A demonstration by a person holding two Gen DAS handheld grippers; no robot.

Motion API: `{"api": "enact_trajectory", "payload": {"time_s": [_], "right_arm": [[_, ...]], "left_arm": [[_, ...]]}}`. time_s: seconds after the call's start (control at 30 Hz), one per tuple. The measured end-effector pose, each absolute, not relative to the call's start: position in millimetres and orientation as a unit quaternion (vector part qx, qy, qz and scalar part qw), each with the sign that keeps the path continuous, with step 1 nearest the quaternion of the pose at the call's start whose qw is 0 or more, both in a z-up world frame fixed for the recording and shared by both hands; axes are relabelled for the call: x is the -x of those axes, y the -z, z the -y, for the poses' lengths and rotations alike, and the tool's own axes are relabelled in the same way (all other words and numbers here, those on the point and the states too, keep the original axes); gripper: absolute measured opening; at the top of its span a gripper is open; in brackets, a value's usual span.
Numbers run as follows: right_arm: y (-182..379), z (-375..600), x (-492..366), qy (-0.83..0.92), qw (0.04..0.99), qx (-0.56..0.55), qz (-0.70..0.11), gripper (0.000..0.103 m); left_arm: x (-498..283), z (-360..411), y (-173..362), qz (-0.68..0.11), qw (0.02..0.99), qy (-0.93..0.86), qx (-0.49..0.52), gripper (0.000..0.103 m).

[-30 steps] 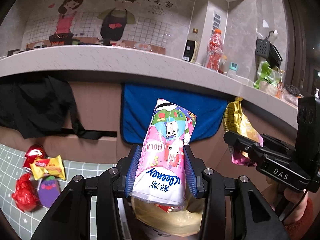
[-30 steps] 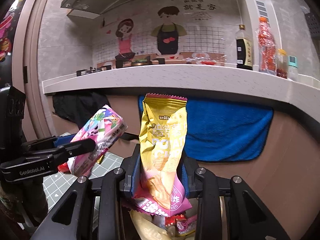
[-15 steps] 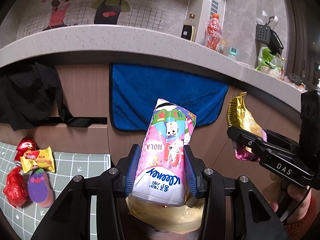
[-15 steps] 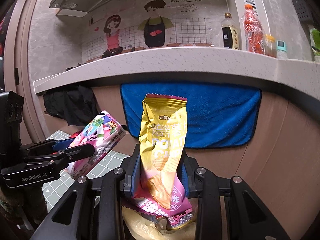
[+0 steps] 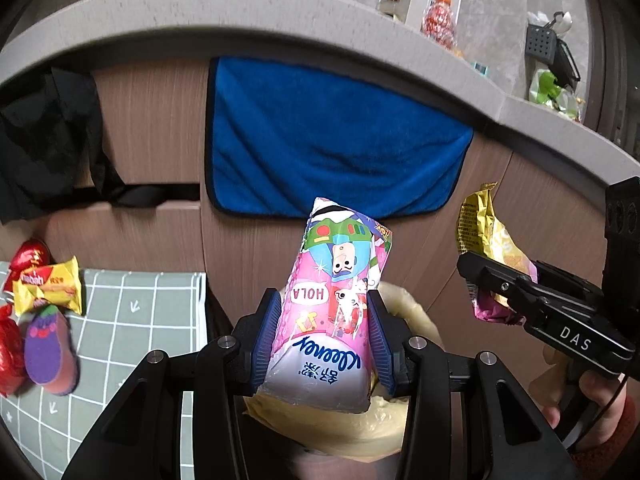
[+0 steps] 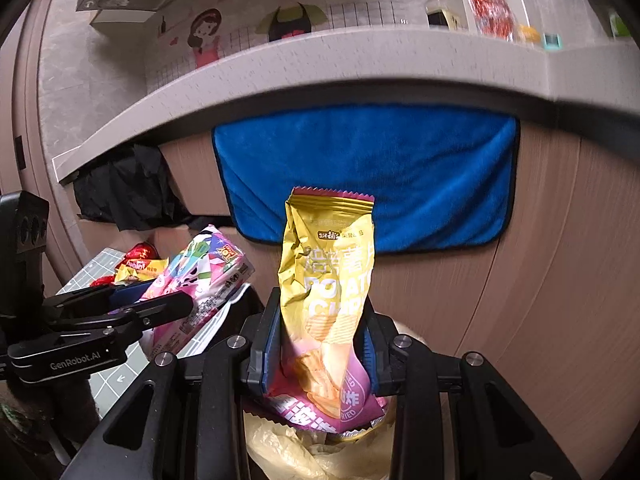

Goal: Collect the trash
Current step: 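Lift and carry the tissue pack and chip bag over the bin with both tools, then open both tools to drop the tissue pack and chip bag into the bin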

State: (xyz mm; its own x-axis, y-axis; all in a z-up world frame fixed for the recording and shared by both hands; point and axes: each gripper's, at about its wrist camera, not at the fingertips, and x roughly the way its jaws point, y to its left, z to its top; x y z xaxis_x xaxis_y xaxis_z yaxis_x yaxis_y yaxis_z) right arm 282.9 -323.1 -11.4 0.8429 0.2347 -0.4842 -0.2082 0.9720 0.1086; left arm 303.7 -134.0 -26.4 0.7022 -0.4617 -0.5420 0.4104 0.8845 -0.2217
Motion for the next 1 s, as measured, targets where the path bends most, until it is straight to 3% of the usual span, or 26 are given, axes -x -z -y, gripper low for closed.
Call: {"api": "enact_trajectory", "payload": {"time_s": [0.53,0.63,0.67,0.73,0.77,1.0], "right_arm": [[43,329,-304,-0.121,0.947,-0.061,-0.292,0.031],[45,329,-306,-0.127,0.945,-0.069,-0.293,0.034],[45,329,-307,-0.126,0.945,-0.071,-0.292,0.037],[46,332,-310,-0.113,0.945,-0.076,-0.297,0.052],[47,335,-311,-0.107,0.945,-0.086,-0.297,0.055],[39,341,-304,-0.109,0.945,-0.116,-0.286,0.056]], "left_arm": [[-324,139,55,-0.343,0.906,0.241,0.058,0.044],[-330,136,58,-0.349,0.896,0.262,0.08,0.044],[-333,134,60,-0.354,0.89,0.275,0.09,0.046],[-341,130,61,-0.366,0.875,0.296,0.114,0.064],[-343,125,60,-0.367,0.872,0.297,0.127,0.066],[-343,77,31,-0.332,0.894,0.259,0.151,0.068]]}}
